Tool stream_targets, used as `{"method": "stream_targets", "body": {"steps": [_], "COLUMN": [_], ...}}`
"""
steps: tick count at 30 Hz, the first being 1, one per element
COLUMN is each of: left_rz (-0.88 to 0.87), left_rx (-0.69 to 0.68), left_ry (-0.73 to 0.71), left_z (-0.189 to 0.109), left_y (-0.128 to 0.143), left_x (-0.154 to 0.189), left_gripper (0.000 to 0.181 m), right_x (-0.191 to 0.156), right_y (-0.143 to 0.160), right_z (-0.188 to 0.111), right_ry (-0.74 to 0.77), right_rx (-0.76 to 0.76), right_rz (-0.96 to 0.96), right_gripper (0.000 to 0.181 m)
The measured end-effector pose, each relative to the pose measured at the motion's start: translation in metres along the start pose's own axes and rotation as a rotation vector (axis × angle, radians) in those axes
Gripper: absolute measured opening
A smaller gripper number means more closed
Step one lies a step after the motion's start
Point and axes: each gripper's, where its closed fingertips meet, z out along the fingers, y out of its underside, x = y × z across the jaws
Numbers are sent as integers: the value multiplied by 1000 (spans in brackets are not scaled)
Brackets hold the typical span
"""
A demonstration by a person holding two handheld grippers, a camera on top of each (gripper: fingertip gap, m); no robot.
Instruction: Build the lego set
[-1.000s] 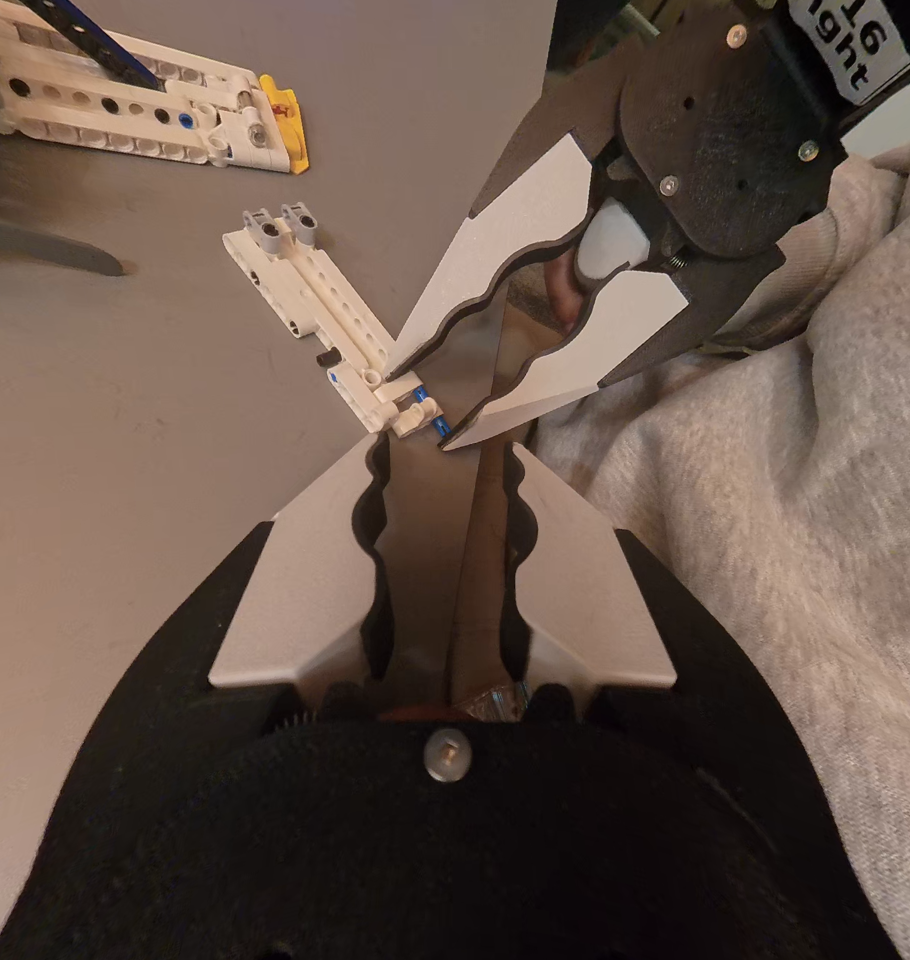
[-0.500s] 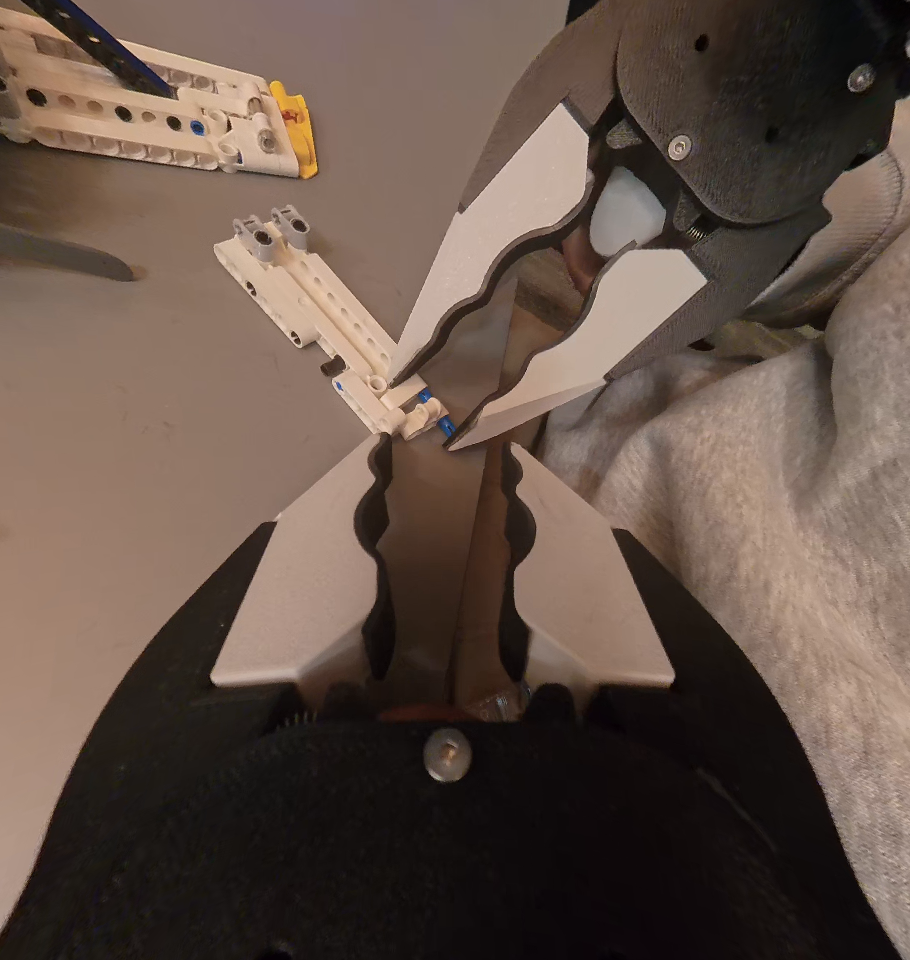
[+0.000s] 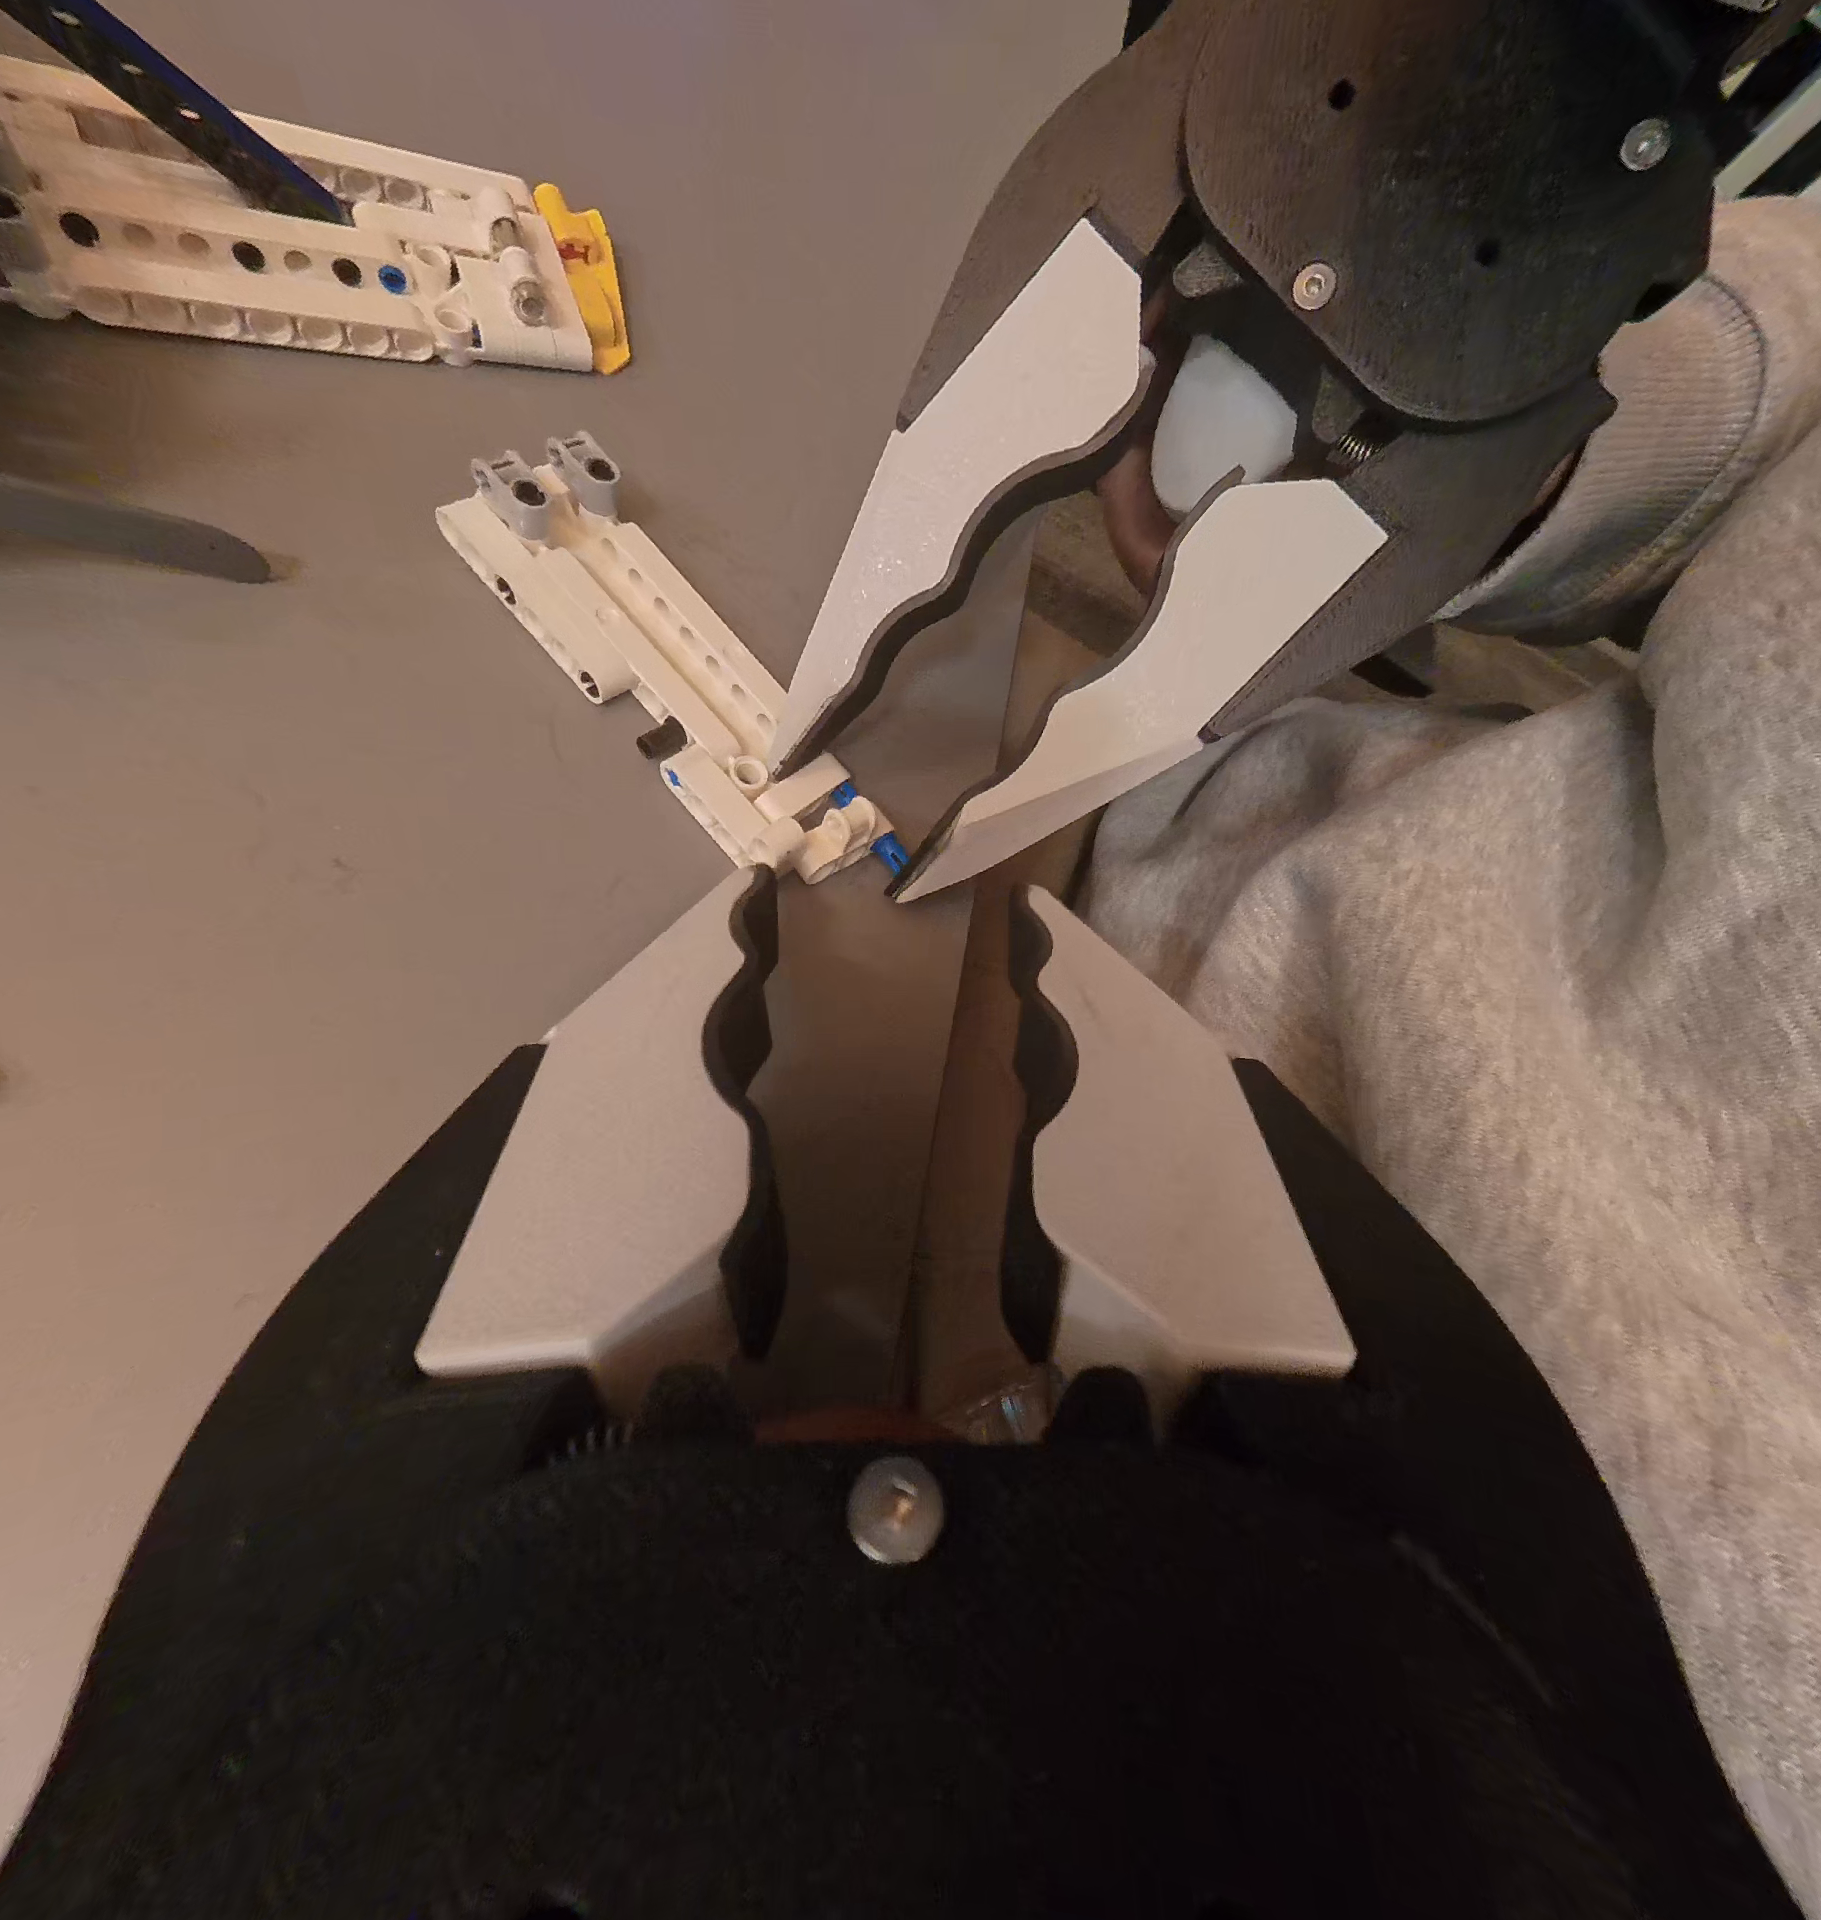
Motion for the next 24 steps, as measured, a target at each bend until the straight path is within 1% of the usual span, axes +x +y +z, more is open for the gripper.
{"method": "stream_targets", "body": {"steps": [4, 7, 17, 20, 22, 24], "left_rz": [-8, -10, -3, -4, -7, -9], "left_rx": [5, -5, -16, -16, -15, -14], "left_ry": [6, -2, -18, -17, -14, -13], "left_z": [-1, 1, 4, 3, 3, 3], "left_y": [-1, 0, 0, 0, 0, 0], "left_x": [0, -1, -3, -3, -3, -3], "left_gripper": [42, 45, 43, 43, 43, 43], "right_x": [-3, -11, -9, -8, -5, -1], "right_y": [-1, -2, -2, -3, -6, -5], "right_z": [0, 0, 1, -2, -4, -5], "right_ry": [-40, -112, -120, -104, -75, -42], "right_rx": [15, 29, 2, 21, 41, 44], "right_rz": [3, -11, -121, -139, -145, -149], "right_gripper": [29, 29, 30, 39, 49, 52]}}
